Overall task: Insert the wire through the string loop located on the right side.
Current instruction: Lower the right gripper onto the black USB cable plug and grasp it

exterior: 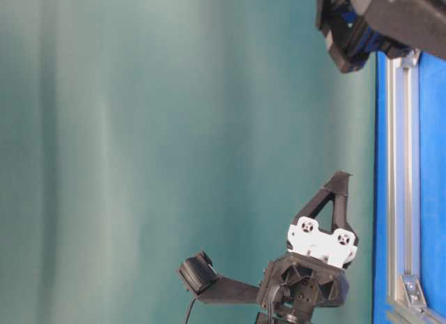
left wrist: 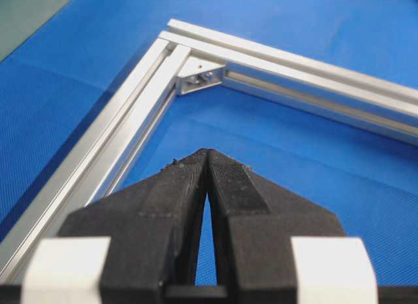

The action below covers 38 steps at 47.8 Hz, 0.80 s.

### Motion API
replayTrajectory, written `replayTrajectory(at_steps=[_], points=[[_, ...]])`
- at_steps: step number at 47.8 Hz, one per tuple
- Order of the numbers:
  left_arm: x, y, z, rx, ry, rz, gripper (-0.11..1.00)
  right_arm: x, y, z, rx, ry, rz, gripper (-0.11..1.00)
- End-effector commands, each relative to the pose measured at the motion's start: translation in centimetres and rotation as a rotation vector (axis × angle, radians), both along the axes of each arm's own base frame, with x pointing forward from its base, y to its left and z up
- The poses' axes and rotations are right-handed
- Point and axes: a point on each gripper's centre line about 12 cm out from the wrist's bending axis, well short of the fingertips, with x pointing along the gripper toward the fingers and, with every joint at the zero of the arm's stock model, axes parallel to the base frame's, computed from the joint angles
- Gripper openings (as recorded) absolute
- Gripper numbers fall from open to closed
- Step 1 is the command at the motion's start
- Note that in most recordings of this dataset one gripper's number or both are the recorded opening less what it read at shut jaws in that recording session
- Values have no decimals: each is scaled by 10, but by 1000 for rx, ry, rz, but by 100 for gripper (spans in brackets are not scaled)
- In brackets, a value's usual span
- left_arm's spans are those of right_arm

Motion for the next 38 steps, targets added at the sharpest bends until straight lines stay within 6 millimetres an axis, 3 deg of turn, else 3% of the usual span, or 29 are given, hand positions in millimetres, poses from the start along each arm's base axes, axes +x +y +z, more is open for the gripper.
replayTrajectory(at_steps=[1,5,15,21,34,38], points=[[4,-1,16,17,-46,-7,0,3,2,16,26,-42,-1,7],[4,0,16,16,-45,-6,0,3,2,15,38,-32,-7,25],[3,-1,15,16,-43,-6,0,9,2,7,61,-7,-39,87],[3,-1,15,14,-42,-7,0,14,6,-3,78,18,-59,82],[3,-1,14,14,-41,-5,0,24,14,-50,113,128,-144,84],[2,-1,14,13,-39,-5,0,28,16,-57,116,139,-155,84]])
